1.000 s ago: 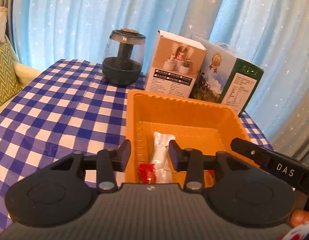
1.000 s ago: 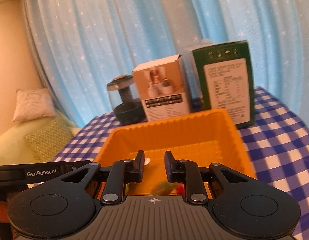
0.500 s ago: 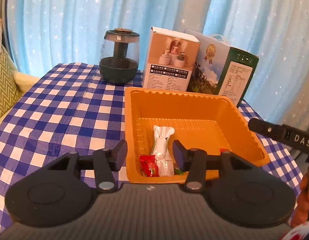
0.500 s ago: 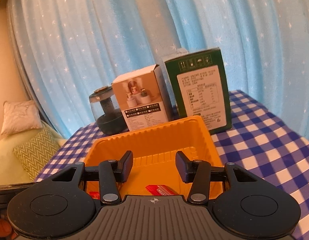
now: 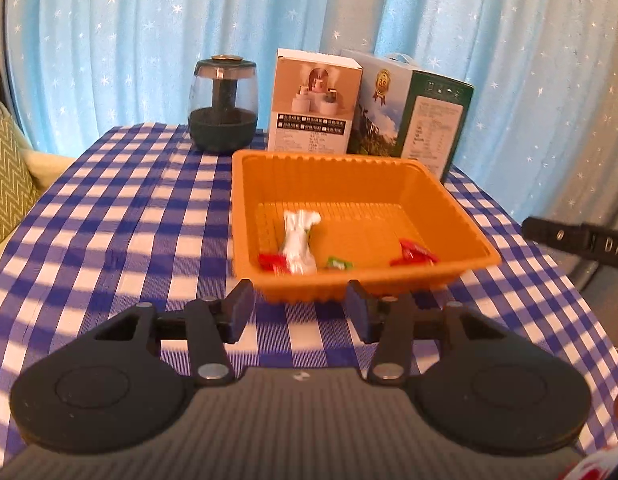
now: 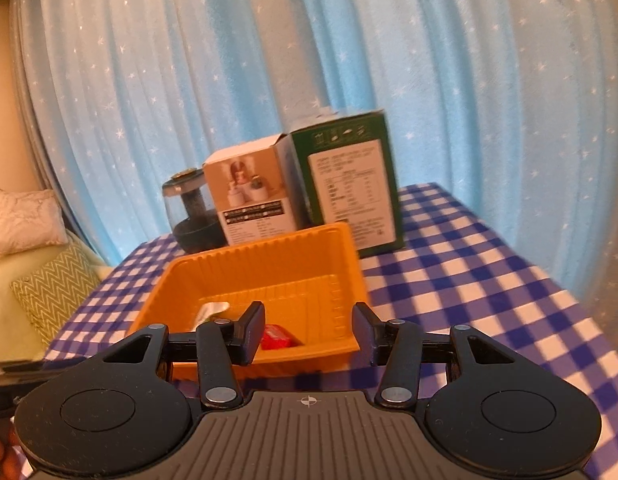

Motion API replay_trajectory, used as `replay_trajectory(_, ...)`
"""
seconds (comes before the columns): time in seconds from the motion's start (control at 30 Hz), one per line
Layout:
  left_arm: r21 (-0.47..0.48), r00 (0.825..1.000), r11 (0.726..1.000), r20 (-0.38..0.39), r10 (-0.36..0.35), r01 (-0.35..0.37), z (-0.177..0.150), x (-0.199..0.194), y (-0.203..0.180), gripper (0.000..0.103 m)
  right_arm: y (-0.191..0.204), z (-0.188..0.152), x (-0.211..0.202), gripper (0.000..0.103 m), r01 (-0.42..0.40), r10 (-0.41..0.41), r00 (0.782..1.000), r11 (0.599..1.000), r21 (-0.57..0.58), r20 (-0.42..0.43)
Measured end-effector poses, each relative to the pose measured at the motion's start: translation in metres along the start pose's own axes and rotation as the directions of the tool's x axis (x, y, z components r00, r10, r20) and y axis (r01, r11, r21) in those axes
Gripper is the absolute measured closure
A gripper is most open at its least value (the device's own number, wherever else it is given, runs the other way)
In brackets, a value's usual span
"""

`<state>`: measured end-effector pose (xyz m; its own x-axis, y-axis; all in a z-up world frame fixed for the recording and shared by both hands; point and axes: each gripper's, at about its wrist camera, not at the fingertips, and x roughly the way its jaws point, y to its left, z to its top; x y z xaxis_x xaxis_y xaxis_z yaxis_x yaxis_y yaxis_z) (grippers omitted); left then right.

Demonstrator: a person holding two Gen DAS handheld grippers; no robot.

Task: Organize snacks
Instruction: 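Move both tools back toward the remaining snacks, then grasp the red packet with the left tool while the right tool grasps a red candy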

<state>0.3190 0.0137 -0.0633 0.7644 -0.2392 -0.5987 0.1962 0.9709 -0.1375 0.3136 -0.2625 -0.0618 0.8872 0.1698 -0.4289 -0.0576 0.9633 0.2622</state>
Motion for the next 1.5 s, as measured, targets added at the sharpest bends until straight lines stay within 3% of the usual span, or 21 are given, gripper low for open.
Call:
replay_trajectory(0.43,-0.026,1.0,0.999,-0.008,0.026,-0.026,-0.064,-0.076,-0.007,0.055,-0.023,-0.035,-0.097,0.046,0.043,-0.043,0.999,0.995,0.092,-0.001)
replay_trajectory(0.73,-0.012,0.999,1.0,-0.034,0.005,-0.005,-0.102,-0.109,-0.015,0.053,-0.022,-0.079,-0.132,0.045,0.065,-0.061,0.996,0.997,0.049,-0.069)
replay_trajectory(0.87,0.033,0.999,0.999,-0.039,-0.014,0.016,-0.117,-0.12,-0.022,0.053,-0.021,-0.102,-0.139,0.045,0.063,-0.058,0.99,0.997,0.036,-0.132)
replay_trajectory(1.0,0.139,0.996,0.988,-0.071,-0.05,0.06,-0.133,-0.124,-0.036,0.053,-0.014,-0.119,-0.143,0.045,0.045,-0.044,0.984,0.999,-0.002,-0.175)
replay_trajectory(1.1,0.291,0.992,0.952,-0.102,-0.07,0.098,-0.142,-0.121,-0.051,0.053,-0.012,-0.124,-0.142,0.045,0.044,-0.047,0.981,0.999,-0.024,-0.189)
replay_trajectory(1.27,0.516,0.989,0.847,-0.128,-0.074,0.13,-0.151,-0.109,-0.072,0.053,-0.017,-0.124,-0.137,0.044,0.05,-0.048,0.978,0.999,0.001,-0.201)
replay_trajectory(1.4,0.593,0.982,0.784,-0.15,-0.117,0.184,-0.151,-0.098,-0.083,0.053,-0.017,-0.125,-0.133,0.044,0.05,-0.047,0.977,0.999,0.008,-0.208)
replay_trajectory(1.5,0.657,0.971,0.716,-0.193,-0.144,0.237,-0.155,-0.088,-0.09,0.053,-0.019,-0.125,-0.13,0.044,0.058,-0.053,0.975,0.998,0.017,-0.214)
